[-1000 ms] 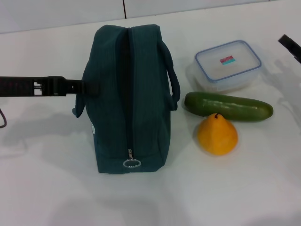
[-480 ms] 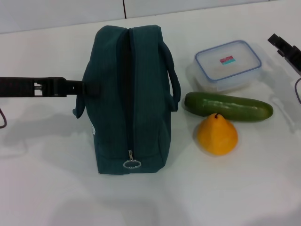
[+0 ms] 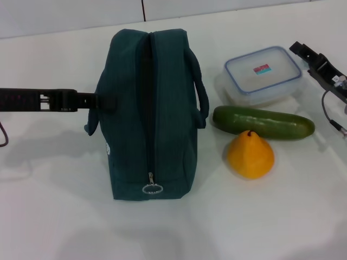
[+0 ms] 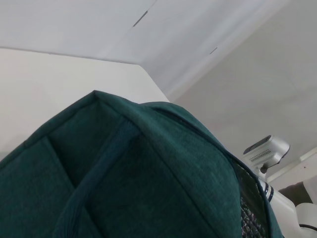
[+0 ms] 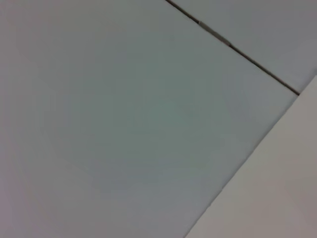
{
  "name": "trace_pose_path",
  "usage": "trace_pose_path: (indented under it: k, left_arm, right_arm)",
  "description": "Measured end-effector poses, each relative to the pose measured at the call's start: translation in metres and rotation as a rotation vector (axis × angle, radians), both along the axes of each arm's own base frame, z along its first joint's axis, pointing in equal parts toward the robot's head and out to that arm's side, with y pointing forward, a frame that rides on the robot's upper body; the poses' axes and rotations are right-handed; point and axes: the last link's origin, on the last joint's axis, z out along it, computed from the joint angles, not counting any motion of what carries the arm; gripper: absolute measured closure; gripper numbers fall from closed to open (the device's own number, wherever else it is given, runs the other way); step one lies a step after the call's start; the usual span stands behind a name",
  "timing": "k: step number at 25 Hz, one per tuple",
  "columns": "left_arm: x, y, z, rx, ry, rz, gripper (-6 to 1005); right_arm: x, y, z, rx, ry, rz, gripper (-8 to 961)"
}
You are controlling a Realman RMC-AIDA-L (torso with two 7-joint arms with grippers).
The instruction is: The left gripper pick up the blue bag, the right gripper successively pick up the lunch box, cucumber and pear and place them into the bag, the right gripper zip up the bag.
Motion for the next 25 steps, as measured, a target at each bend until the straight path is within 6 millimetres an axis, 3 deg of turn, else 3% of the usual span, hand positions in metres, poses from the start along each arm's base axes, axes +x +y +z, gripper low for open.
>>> trace_pose_path:
  k: [14,25]
  left_arm:
    - [-0.0035,-0.0015,0.0004,0.009,0.004,0.001,899]
    - [-0.0051,-0.0018,0.0009,0.013,0.002,0.004,899]
  right_arm:
    - [-0.0049,-0.002,-0.003,-0.015,0.066,0.013,361]
    - [-0.0055,-0.0053,-0.0029,-0.027,0.107,0.02,577]
